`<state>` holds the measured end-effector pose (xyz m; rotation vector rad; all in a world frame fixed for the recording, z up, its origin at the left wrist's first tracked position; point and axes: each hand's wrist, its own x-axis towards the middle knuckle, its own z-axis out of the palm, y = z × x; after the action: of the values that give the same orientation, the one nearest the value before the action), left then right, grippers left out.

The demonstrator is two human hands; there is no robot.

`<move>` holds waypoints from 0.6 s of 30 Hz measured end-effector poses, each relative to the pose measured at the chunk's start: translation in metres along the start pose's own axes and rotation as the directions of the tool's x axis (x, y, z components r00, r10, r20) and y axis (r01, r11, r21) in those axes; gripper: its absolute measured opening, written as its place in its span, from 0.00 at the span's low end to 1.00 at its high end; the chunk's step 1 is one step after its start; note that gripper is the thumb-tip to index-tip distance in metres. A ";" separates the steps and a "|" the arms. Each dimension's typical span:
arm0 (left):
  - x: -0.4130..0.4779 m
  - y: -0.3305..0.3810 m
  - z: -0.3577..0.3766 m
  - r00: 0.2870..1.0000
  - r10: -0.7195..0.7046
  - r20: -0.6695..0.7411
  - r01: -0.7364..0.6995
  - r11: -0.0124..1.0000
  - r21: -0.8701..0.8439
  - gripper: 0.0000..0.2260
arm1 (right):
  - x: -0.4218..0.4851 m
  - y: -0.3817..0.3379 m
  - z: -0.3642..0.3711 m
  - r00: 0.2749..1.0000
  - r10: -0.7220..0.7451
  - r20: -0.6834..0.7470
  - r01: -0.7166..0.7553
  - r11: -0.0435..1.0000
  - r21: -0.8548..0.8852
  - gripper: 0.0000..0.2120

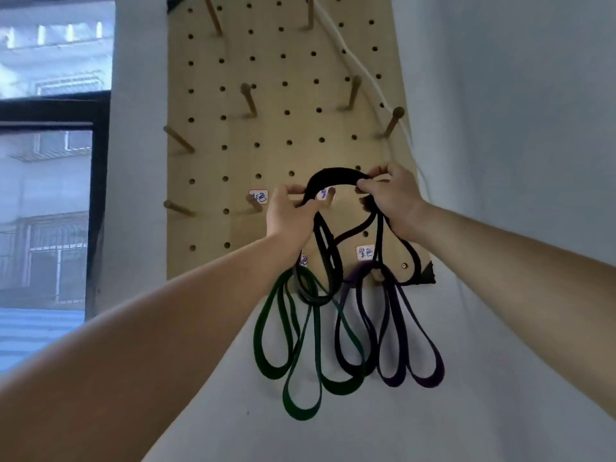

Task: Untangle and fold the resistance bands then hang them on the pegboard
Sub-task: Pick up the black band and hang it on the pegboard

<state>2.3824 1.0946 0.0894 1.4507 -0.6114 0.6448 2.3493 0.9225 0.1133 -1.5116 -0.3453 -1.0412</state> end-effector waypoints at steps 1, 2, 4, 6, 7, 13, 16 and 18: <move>0.008 0.000 0.003 1.000 0.007 -0.013 -0.007 1.000 0.001 0.13 | 0.005 0.003 -0.001 1.000 -0.001 -0.002 0.000 1.000 -0.009 0.09; 0.014 -0.001 0.005 1.000 0.015 -0.024 -0.015 1.000 0.005 0.13 | 0.009 0.006 -0.001 1.000 -0.002 -0.002 0.002 1.000 -0.017 0.09; 0.024 -0.006 0.009 0.999 0.024 -0.038 -0.023 1.000 0.021 0.12 | 0.015 0.014 -0.001 1.000 -0.002 0.003 0.002 1.000 -0.031 0.08; 0.032 -0.012 0.013 0.998 0.027 -0.050 -0.025 0.999 0.022 0.13 | 0.020 0.022 0.001 1.000 -0.005 0.007 0.005 0.999 -0.045 0.08; 0.036 -0.015 0.015 0.998 0.022 -0.056 -0.021 1.000 0.019 0.13 | 0.022 0.025 0.002 1.000 -0.007 0.007 0.007 0.998 -0.055 0.08; 0.058 -0.025 0.028 0.995 -0.033 -0.090 0.032 0.999 -0.012 0.13 | 0.040 0.034 0.015 0.998 -0.038 -0.044 0.033 0.994 -0.108 0.12; 0.063 -0.027 0.033 0.994 -0.069 -0.090 0.067 0.998 -0.023 0.15 | 0.045 0.042 0.023 0.998 -0.001 -0.058 -0.008 0.988 -0.153 0.13; 0.064 -0.031 0.035 0.993 -0.108 -0.054 0.108 0.994 0.009 0.16 | 0.043 0.050 0.027 0.998 0.055 -0.025 -0.059 0.974 -0.217 0.10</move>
<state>2.4492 1.0613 0.1147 1.4627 -0.4845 0.6010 2.4203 0.9204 0.1165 -1.6960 -0.1764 -1.0739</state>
